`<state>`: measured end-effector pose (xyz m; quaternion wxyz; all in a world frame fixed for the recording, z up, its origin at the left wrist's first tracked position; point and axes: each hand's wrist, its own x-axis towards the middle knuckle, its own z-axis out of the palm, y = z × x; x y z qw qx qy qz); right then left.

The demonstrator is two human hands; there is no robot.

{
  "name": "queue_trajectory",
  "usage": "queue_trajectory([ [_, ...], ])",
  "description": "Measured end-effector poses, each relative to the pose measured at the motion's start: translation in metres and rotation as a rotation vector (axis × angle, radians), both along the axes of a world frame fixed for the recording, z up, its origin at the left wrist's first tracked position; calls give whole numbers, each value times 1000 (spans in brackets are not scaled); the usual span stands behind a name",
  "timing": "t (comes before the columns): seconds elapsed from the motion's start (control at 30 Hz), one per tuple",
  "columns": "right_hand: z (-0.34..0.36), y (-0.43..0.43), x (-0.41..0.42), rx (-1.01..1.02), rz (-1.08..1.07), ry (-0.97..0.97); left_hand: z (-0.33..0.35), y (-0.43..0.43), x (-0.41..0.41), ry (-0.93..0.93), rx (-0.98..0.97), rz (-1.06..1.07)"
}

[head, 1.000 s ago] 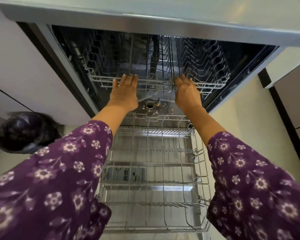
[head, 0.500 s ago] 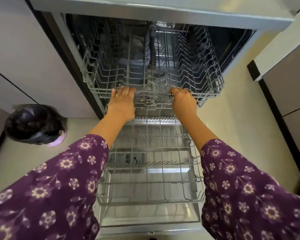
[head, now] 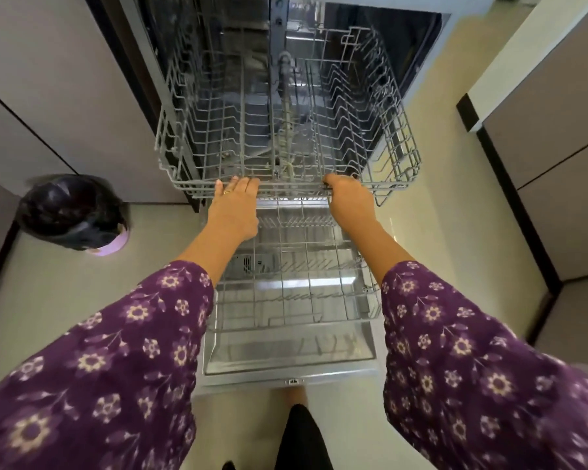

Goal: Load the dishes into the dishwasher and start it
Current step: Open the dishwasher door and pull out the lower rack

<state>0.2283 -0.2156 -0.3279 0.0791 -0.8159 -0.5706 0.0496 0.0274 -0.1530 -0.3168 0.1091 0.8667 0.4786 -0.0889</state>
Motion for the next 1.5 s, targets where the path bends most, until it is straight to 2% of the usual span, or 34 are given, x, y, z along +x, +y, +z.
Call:
queue_trajectory([
  [0.6,-4,-136,-57,-11,-72,102,-8,-140,-50,-80,-74,67],
  [0.77,-3,-169,-73,-53,-81,107,-3,-174,-64,-37,-91,61],
  [1.13,8,-182,-77,-143,-89,135,1,-187,-65,14,-118,47],
  [1.3,19,-180,-77,-254,-41,131,7,-185,-65,27,-168,29],
  [1.4,35,-174,-80,-403,-3,77,20,-182,-71,48,-243,-10],
  [1.5,59,-164,-92,-502,38,78,48,-173,-83,-7,-289,31],
])
